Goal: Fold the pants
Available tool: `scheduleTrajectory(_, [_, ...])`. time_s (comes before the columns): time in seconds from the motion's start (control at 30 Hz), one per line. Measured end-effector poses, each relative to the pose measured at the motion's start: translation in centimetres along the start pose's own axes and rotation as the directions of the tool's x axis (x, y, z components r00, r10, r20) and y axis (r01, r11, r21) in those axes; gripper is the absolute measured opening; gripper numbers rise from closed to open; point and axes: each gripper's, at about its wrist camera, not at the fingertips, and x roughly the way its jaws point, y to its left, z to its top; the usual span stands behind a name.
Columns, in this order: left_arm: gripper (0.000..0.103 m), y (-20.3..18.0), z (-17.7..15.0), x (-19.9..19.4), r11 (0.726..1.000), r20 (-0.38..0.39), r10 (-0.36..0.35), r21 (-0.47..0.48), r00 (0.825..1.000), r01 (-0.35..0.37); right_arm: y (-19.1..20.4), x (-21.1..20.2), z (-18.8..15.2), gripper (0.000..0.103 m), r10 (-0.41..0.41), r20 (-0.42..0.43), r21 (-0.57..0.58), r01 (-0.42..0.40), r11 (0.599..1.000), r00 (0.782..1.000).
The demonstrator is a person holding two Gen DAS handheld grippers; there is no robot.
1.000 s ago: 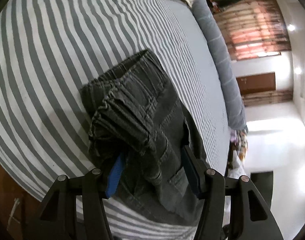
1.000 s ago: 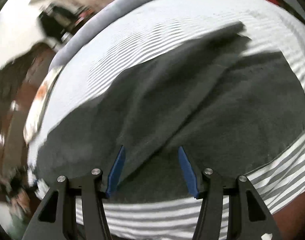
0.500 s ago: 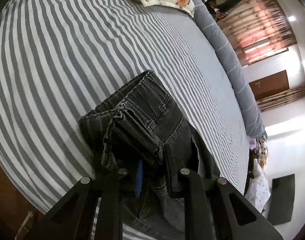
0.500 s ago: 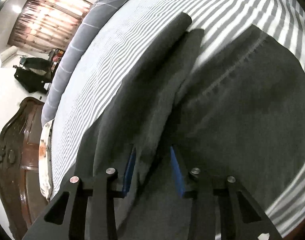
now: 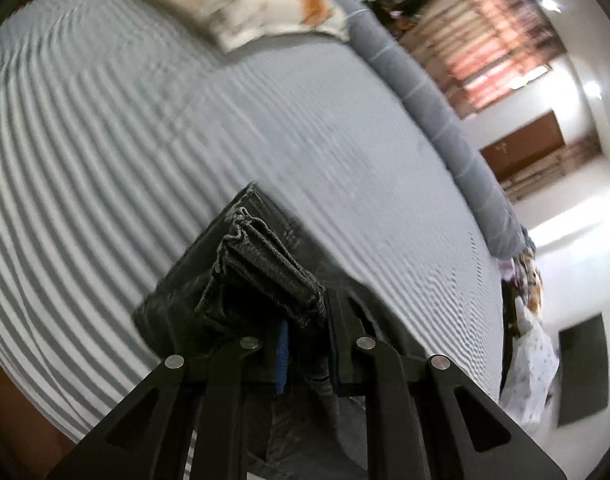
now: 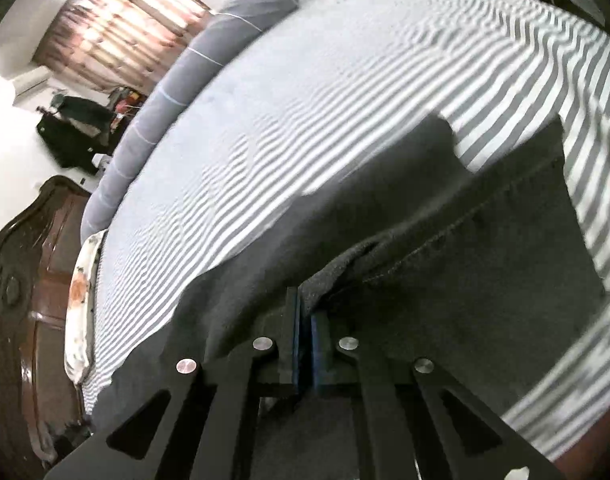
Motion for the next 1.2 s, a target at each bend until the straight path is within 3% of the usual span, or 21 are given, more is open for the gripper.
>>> scheduleTrajectory(0.13, [0.015, -2.1, 1.4, -1.9, 0.989, 0.028, -0.067, 0.137, 0.997, 0.063, 0.2, -2.5, -1.7, 0.005, 0.010, 0.015, -0.020, -0.009, 1.000, 1.000])
scheduleTrajectory(0.23, [0.015, -3.5, 1.9, -3.0, 0.957, 0.032, -0.143, 0.260, 0.989, 0.130, -0.9, -3.4, -3.6, 0.005, 0.007, -0.001, -0.013, -0.007, 1.000, 1.000])
scheduleTrajectory(0.33, [0.015, -3.1, 1.6, -2.9, 0.926, 0.004, -0.127, 0.358, 0.992, 0.117, -2.3, -3.5, -5.3, 0.005, 0.000, -0.028, 0.015, 0.000, 1.000, 1.000])
scheduleTrajectory(0.43, [0.015, 0.1, 0.7, -1.3, 0.942, -0.046, -0.015, 0.335, 0.999, 0.029, -3.4, -3.5, -6.5, 0.005, -0.006, -0.035, 0.048, 0.007, 0.999, 0.999])
scheduleTrajectory(0.53, [0.016, 4.2, -0.7, -0.1, 0.962, -0.089, 0.059, 0.270, 0.994, -0.033, -4.0, -3.6, -7.0, 0.004, -0.022, -0.036, 0.058, 0.024, 0.998, 0.999])
scheduleTrajectory(0.67, [0.019, 6.8, -2.6, 0.4, 0.974, -0.109, 0.075, 0.223, 0.991, -0.049, -3.5, -4.2, -6.7, 0.004, -0.064, -0.007, 0.025, 0.065, 0.998, 0.998])
scheduleTrajectory(0.87, [0.019, 6.4, -2.9, -0.3, 0.981, -0.100, 0.040, 0.194, 0.994, -0.020, -2.0, -6.3, -4.9, 0.003, -0.105, 0.079, -0.027, 0.108, 0.994, 0.991])
scheduleTrajectory(1.0, [0.019, 5.5, -3.6, -0.5, 0.971, -0.104, 0.033, 0.238, 0.994, -0.008, -2.2, -8.1, -4.3, 0.003, -0.116, 0.117, -0.037, 0.122, 0.992, 0.986])
scheduleTrajectory(1.2, [0.020, 5.0, -4.6, 1.1, 0.939, -0.128, 0.152, 0.328, 0.980, -0.103, -4.8, -4.9, -6.0, 0.003, -0.208, -0.007, -0.015, 0.207, 0.978, 0.978])
